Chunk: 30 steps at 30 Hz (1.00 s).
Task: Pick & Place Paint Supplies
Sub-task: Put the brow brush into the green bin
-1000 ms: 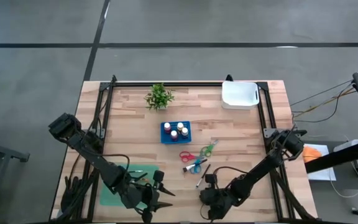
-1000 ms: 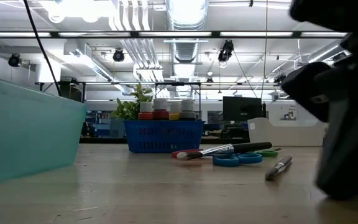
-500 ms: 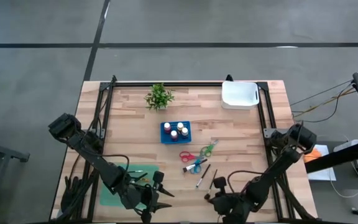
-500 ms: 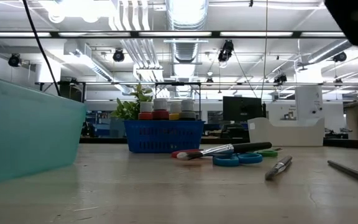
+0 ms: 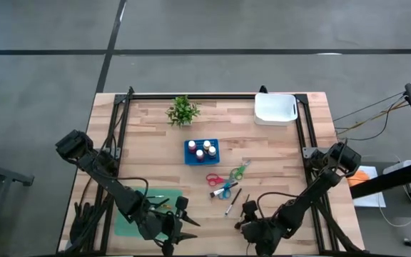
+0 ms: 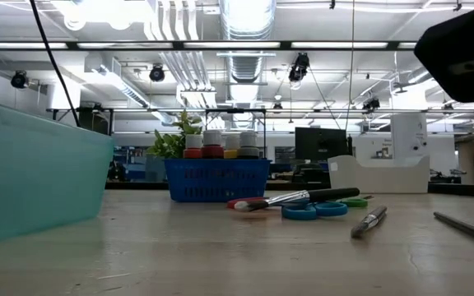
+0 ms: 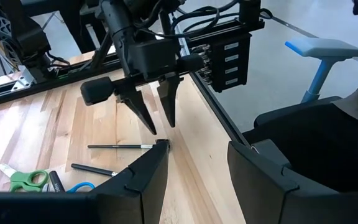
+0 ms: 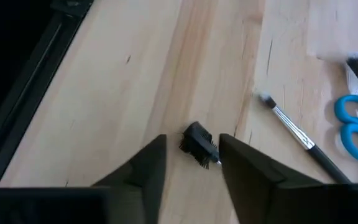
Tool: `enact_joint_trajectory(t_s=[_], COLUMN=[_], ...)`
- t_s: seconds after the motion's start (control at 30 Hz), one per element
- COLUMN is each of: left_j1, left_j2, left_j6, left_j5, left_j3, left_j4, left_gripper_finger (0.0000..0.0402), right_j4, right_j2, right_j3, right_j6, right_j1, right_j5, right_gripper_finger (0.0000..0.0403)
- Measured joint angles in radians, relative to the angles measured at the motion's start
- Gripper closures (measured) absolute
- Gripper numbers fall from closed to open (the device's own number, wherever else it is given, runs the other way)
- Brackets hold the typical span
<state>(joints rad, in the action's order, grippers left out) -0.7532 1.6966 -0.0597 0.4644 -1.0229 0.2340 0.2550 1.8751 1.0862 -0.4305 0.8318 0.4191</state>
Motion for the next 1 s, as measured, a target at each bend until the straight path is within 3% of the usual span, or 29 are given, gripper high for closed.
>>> enact_joint_trajectory(t_s=[0.13,0.4,0.83,1.0], left_j1=[0.000,0.000,0.000,0.000], left_j2=[0.000,0.000,0.000,0.000], left_j6=[0.000,-0.004,-0.019,-0.027], left_j5=[-0.001,-0.003,-0.005,-0.007], left_j3=[0.000,0.000,0.000,0.000], left_j4=[0.000,0.000,0.000,0.000], left_gripper_finger=[0.0228,0.0228,0.0228,0.0228], right_j4=[0.000,-0.071,-0.258,-0.302], right_j2=[0.000,0.000,-0.004,-0.005], right_j3=[-0.011,-0.052,-0.179,-0.204], right_j6=[0.022,0.062,0.090,0.090], right_j1=[0.001,-0.023,-0.083,-0.097], right_j5=[0.000,-0.004,-0.085,-0.124], right_gripper_finger=[0.0212,0.0204,0.0206,0.0252])
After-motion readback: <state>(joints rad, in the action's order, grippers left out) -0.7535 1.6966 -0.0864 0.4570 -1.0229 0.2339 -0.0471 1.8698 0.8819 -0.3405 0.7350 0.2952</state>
